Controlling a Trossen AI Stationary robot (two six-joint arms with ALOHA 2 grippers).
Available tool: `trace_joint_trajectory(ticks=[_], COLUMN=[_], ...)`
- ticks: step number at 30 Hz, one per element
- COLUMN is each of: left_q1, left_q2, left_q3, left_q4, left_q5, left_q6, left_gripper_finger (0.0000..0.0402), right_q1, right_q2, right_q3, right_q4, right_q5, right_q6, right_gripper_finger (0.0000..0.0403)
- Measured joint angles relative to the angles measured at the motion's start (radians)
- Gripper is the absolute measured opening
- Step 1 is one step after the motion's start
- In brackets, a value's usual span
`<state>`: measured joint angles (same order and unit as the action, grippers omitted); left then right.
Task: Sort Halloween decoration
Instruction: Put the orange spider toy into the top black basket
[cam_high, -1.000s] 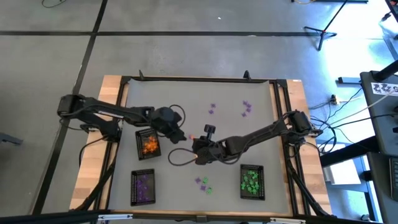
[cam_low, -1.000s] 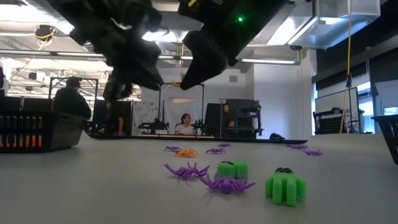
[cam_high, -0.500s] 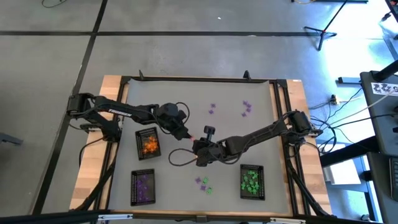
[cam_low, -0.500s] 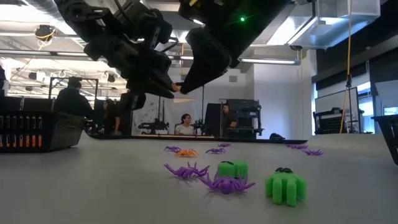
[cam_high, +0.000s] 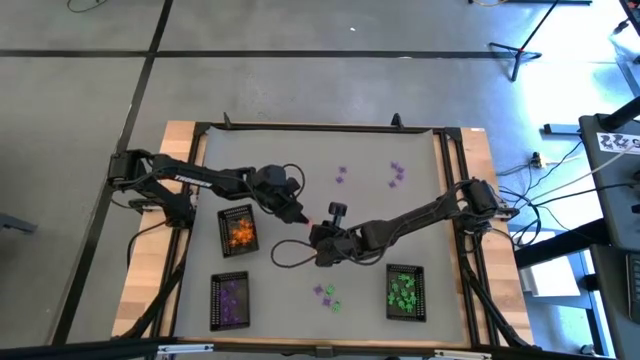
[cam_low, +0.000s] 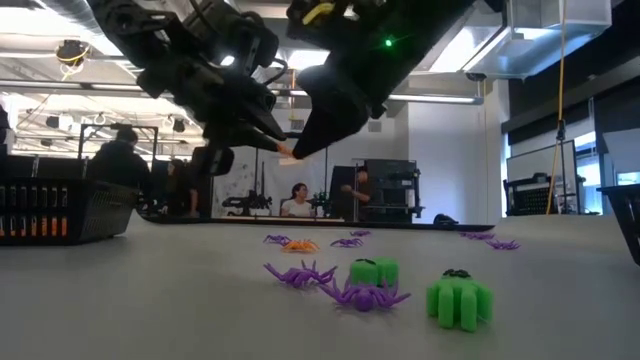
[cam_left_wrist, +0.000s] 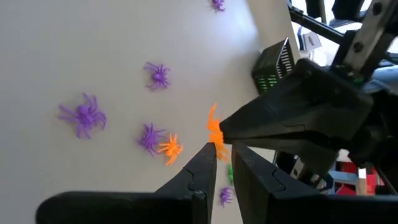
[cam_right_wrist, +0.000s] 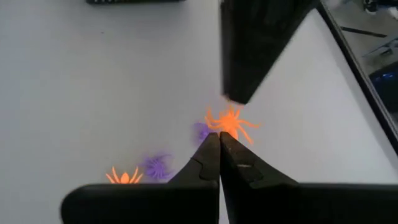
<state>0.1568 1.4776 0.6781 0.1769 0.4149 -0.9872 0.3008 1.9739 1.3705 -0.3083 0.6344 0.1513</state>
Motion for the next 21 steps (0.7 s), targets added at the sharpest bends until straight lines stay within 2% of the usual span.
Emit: trace_joint_trajectory(ticks=[21], left_q1=[-0.023], left_q2=[0.0], left_q3=[0.0], left_q4=[-0.003], left_q5=[-0.034], left_q6=[-0.054], left_gripper_finger=[0.0046], right_q1=[0.0], right_q2=[0.0], right_q3=[0.0], right_q4=[0.073], right_q5=[0.018], right_q6=[-0.042], right_gripper_finger=[0.0])
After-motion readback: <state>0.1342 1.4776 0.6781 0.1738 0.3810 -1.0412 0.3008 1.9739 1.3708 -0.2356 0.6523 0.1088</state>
